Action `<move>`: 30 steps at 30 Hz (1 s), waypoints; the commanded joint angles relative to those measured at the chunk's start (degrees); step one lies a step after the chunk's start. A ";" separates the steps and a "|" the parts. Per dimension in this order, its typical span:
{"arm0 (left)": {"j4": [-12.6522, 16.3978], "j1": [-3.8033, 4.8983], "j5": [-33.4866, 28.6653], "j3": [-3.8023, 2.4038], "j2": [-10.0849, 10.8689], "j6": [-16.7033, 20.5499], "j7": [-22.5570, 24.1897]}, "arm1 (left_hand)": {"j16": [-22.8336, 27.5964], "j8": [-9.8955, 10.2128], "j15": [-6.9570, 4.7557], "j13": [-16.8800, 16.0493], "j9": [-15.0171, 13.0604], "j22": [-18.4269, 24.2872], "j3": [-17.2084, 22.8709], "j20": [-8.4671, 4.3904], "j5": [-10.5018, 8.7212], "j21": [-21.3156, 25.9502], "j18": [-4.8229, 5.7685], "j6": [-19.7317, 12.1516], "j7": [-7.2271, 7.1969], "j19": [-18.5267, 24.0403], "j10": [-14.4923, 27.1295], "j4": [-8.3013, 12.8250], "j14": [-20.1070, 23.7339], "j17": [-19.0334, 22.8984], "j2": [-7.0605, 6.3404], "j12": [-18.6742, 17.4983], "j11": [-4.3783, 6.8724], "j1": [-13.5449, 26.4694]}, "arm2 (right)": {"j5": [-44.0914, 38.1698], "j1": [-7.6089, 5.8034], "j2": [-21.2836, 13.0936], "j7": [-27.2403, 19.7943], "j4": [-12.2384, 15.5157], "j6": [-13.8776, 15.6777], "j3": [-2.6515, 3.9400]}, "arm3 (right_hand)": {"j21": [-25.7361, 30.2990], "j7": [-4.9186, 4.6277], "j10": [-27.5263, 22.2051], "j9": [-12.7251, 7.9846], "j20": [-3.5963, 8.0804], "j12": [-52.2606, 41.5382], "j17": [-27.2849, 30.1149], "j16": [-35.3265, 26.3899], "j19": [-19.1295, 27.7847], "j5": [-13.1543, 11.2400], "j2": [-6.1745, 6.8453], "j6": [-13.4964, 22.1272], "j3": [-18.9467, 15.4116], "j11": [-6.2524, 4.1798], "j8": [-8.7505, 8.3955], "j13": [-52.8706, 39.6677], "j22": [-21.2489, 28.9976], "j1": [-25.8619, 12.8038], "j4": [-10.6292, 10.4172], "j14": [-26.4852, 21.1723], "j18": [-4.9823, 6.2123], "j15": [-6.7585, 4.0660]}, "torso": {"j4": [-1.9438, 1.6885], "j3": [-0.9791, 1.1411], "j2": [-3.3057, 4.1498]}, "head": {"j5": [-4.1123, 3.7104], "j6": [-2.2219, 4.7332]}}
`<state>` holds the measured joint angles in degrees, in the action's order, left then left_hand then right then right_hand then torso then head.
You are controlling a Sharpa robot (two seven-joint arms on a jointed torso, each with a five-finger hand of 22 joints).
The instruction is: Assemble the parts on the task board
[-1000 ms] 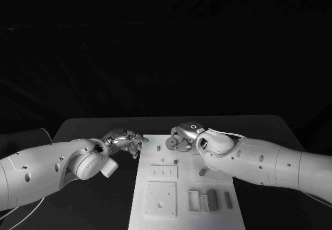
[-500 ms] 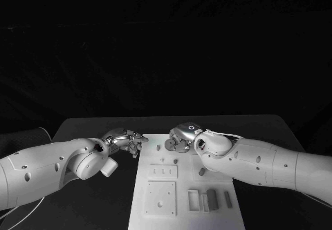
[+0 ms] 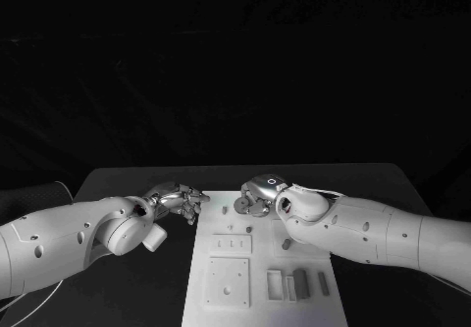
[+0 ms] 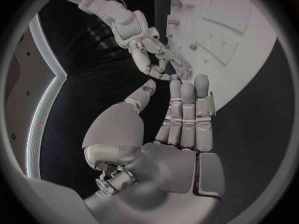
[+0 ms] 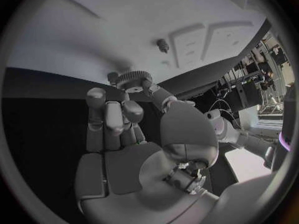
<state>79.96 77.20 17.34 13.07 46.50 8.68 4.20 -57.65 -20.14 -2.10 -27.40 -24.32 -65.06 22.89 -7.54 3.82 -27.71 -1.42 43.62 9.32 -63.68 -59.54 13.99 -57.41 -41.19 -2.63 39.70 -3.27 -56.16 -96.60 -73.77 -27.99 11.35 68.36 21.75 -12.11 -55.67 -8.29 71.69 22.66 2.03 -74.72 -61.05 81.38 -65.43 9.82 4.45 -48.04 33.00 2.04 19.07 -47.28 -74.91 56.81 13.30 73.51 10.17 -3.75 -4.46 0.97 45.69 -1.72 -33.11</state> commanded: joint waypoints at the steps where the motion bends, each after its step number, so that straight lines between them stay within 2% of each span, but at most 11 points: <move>1: 0.12 0.06 0.02 -0.05 -0.08 0.14 0.55 | -0.38 0.08 -0.05 -0.08 -0.06 -0.09 -0.02 -0.19 -0.02 0.35 -2.83 0.95 0.66 -0.30 -0.12 0.30 0.30 0.09 -0.24 -0.28 -0.35 0.34 | -0.94 0.02 0.24 0.01 -0.27 -0.11 -0.03 | -0.25 -0.33 0.47 -0.04 0.34 0.31 -0.07 -0.09 0.00 0.28 0.17 -0.07 0.11 0.07 -0.18 0.09 -0.82 0.67 0.41 0.57 4.83 -0.02 | 0.00 0.04 0.01 | -0.02 0.02; 10: 0.09 0.06 0.03 -0.05 -0.18 0.00 0.53 | -0.39 0.08 -0.04 -0.09 -0.07 -0.10 -0.02 -0.18 -0.02 0.36 -2.82 0.95 0.66 -0.30 -0.14 0.30 0.31 0.10 -0.24 -0.30 -0.35 0.35 | -0.93 0.14 0.78 -0.18 -1.09 -0.23 -0.18 | -0.25 -0.32 0.51 -0.07 0.34 0.33 -0.02 -0.12 -0.01 0.28 0.21 -0.12 0.10 0.07 -0.18 0.10 -0.82 0.75 0.63 0.58 4.83 -0.02 | -0.03 0.00 0.02 | -0.03 0.03; 19: 0.03 0.06 0.04 -0.06 -0.22 -0.05 0.52 | -0.40 0.08 -0.04 -0.11 -0.08 -0.12 -0.02 -0.18 -0.02 0.37 -2.82 0.96 0.66 -0.30 -0.15 0.31 0.32 0.11 -0.23 -0.33 -0.35 0.35 | -0.76 0.93 1.21 -0.40 -1.72 -0.38 -0.31 | -0.24 -0.32 0.54 -0.08 0.34 0.34 -0.05 -0.11 -0.02 0.28 0.19 -0.15 0.09 0.06 -0.18 0.10 -0.82 0.76 0.71 0.61 4.83 -0.02 | -0.11 -0.02 0.02 | 0.07 -0.10; 30: 0.02 0.06 0.04 -0.06 -0.18 -0.06 0.49 | -0.42 0.08 -0.04 -0.13 -0.09 -0.15 -0.02 -0.18 -0.02 0.38 -2.82 0.97 0.66 -0.30 -0.17 0.31 0.33 0.12 -0.22 -0.37 -0.35 0.35 | -0.54 1.02 1.18 -0.44 -1.64 -0.56 -0.34 | -0.23 -0.31 0.57 -0.10 0.33 0.36 -0.04 -0.13 -0.04 0.30 0.08 -0.20 0.09 0.06 -0.18 0.10 -0.81 0.77 0.79 0.63 4.83 -0.02 | 0.01 0.02 0.01 | 0.22 -0.21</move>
<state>79.87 77.20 17.35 13.06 46.41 8.68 4.19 -57.87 -20.14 -2.10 -27.45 -24.36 -65.15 22.89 -7.53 3.82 -27.71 -1.42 43.62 9.32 -63.68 -59.70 13.99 -57.41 -41.14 -2.63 39.70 -3.27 -56.16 -96.70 -72.76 -26.84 11.22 66.66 21.71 -12.44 -55.67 -8.28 71.90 22.61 1.92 -74.72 -61.05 81.38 -65.51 9.82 4.67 -48.03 33.15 2.23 19.08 -47.23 -74.91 57.04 13.76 73.75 10.17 -3.83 -4.47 0.97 45.69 -1.51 -33.32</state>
